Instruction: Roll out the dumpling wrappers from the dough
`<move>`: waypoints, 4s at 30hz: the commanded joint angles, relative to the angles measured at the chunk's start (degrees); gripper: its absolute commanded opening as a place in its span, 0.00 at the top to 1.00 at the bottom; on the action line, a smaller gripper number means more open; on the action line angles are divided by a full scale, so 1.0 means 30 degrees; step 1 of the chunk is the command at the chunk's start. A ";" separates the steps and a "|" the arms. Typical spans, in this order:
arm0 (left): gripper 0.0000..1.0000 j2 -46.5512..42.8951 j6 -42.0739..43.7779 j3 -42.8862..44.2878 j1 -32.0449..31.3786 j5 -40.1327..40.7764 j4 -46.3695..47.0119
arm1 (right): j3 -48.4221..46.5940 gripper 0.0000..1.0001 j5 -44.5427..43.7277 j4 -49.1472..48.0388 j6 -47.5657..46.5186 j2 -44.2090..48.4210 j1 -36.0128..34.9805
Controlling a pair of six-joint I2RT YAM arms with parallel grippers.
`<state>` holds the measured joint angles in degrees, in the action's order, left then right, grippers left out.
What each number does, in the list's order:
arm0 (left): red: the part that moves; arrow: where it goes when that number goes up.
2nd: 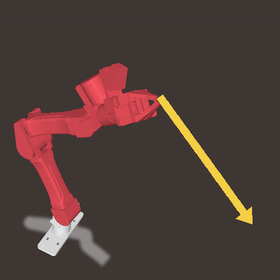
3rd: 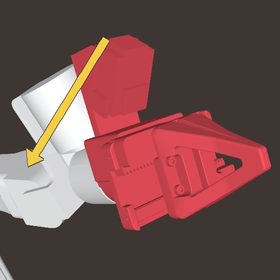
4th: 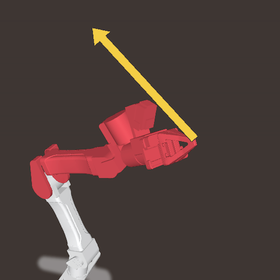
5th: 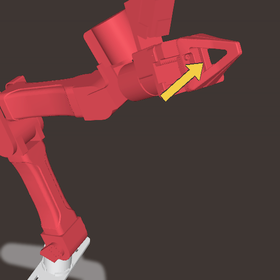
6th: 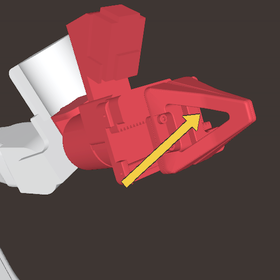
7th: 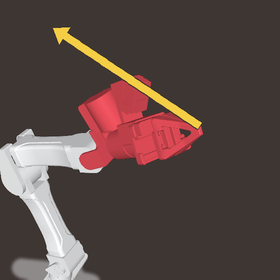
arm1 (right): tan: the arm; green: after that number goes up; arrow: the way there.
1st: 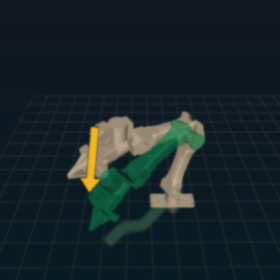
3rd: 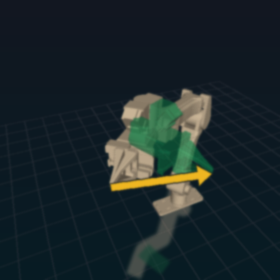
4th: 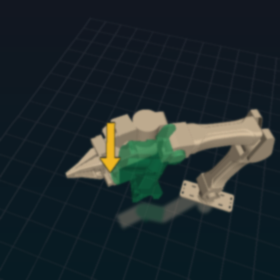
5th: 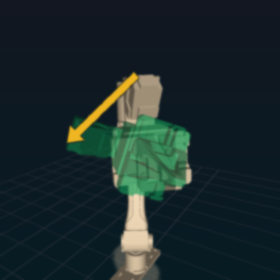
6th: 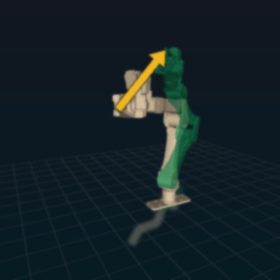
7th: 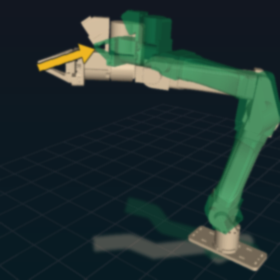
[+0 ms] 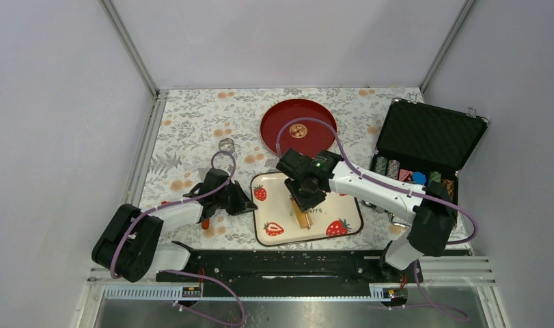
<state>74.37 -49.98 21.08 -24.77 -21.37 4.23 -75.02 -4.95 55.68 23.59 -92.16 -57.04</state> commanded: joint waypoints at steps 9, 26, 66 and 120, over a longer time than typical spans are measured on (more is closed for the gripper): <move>1.00 -0.0072 -0.0333 -0.0084 0.0114 -0.0344 0.1052 | 0.2539 1.00 0.6249 -0.4984 0.1362 -0.5336 -0.0500; 1.00 -0.0005 -0.0319 -0.0109 0.0172 -0.0414 0.1139 | 0.2310 1.00 0.6741 -0.5023 0.1276 -0.5900 -0.0486; 1.00 -0.0084 -0.0326 -0.0161 0.0226 -0.0524 0.1225 | 0.0901 1.00 0.6096 -0.4022 0.0987 -0.5039 -0.0097; 1.00 -0.0107 -0.0419 -0.0317 0.0326 -0.0641 0.1493 | -0.3645 1.00 0.5193 0.2855 -0.5099 -0.1121 0.2768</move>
<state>74.26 -50.02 20.21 -23.92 -22.39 6.09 -83.42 8.69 62.76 10.02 -95.61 -48.73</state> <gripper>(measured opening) 0.081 0.391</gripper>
